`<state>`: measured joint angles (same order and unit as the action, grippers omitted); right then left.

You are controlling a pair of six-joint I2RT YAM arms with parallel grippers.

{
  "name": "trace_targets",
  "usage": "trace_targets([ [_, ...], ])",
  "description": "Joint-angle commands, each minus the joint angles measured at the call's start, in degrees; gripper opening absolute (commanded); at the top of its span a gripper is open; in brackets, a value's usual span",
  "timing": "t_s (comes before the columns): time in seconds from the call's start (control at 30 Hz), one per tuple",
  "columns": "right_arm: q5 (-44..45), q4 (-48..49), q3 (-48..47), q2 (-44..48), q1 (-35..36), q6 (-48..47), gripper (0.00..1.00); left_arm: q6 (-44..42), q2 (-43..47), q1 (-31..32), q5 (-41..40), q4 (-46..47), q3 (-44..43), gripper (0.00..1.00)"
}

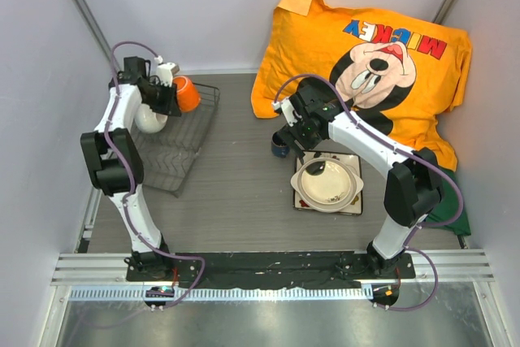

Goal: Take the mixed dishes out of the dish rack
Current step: Pick up the cup from the dish rack.

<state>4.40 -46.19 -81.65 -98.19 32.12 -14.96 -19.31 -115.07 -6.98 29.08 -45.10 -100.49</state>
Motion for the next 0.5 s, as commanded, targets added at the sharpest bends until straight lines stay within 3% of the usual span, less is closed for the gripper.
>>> trace_targets([
  [0.0,0.60,1.63,-2.20,1.60,-0.13,-0.07,0.78,4.62,6.52,-0.93,10.88,-1.03,-4.28,0.00],
  [0.27,-0.54,5.15,-2.37,7.92,-0.13,0.72,0.80,14.82,11.52,-0.93,25.57,-4.12,-6.21,0.00],
  [0.47,-3.34,9.27,-7.91,13.99,-0.13,1.77,0.82,28.68,15.65,0.03,35.50,3.78,-2.26,0.00],
])
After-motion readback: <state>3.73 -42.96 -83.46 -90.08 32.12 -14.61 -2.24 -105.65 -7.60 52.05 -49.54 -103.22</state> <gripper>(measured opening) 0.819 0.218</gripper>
